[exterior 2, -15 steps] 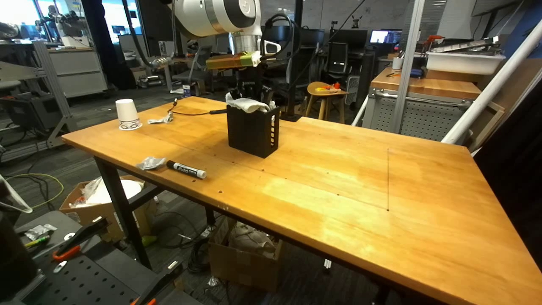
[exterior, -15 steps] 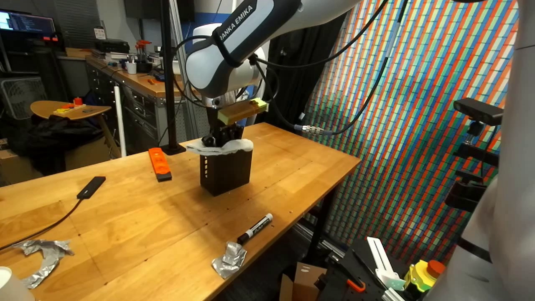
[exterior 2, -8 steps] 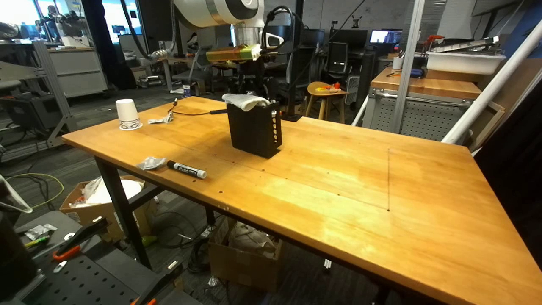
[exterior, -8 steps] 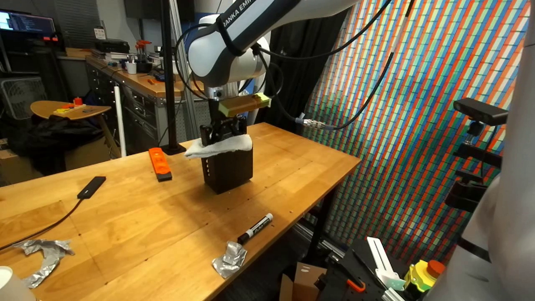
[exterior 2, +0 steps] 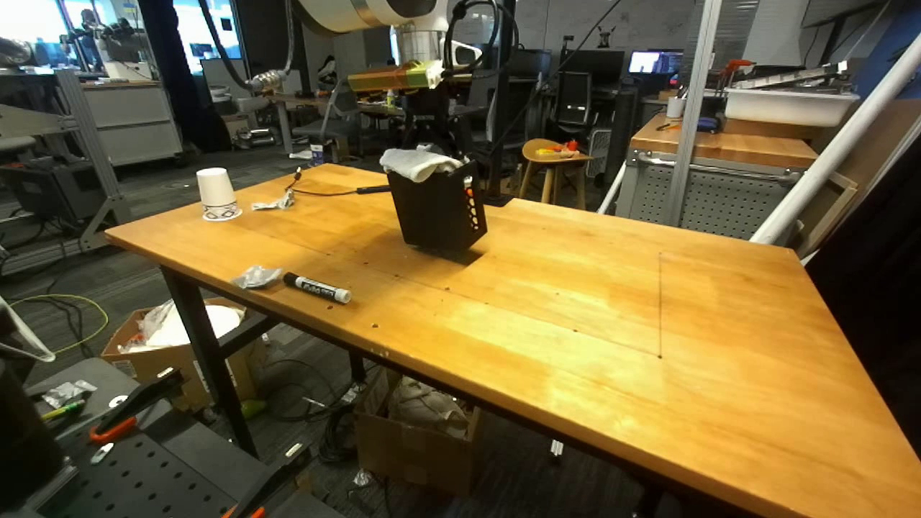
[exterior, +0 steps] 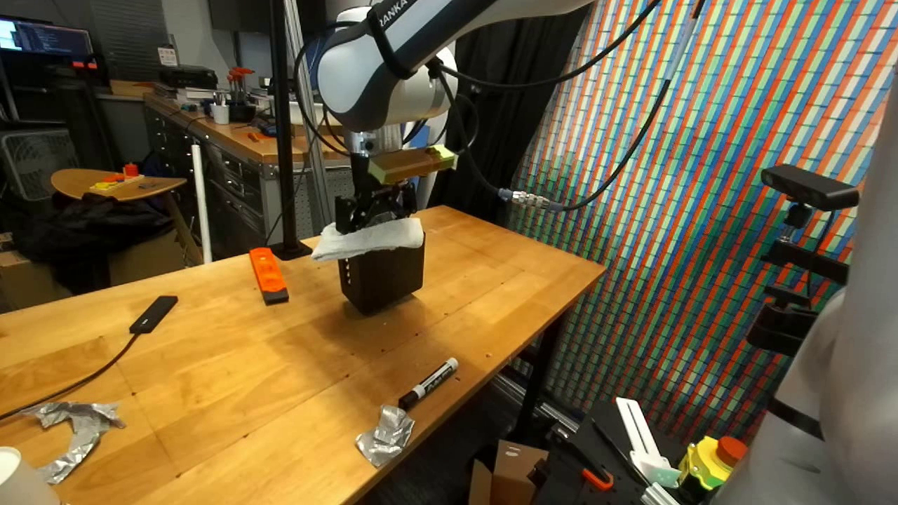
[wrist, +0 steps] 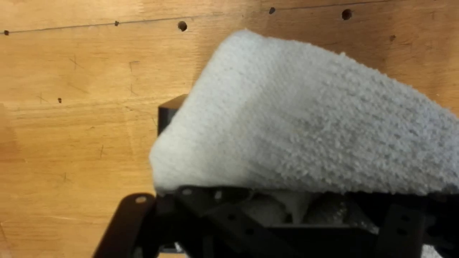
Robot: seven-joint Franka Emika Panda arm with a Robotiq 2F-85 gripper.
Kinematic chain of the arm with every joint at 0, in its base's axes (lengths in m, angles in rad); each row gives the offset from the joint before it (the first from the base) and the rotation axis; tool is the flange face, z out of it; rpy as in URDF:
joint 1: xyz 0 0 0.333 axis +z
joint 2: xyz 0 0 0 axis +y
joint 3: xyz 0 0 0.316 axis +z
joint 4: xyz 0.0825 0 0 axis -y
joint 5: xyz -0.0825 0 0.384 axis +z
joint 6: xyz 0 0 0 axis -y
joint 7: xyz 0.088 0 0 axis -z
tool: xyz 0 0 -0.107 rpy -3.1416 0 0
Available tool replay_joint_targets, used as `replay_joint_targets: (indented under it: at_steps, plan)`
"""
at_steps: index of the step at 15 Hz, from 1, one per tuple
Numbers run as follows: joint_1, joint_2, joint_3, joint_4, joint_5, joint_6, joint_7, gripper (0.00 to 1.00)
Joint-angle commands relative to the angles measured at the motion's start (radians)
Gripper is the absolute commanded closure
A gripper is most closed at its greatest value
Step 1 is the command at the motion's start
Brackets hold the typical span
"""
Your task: Shove the cloth in the black box
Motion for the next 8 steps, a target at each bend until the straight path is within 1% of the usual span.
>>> replay_joint_targets:
  at_steps: [1,6,8]
  plan:
    - [-0.002,-0.033,0.001,-0.003,0.022,-0.027,-0.036,0.34]
    - [0.004,-0.036,0.007,-0.013,0.016,-0.027,-0.052,0.74]
    - [0.006,-0.039,0.006,-0.013,0.007,-0.027,-0.055,0.88]
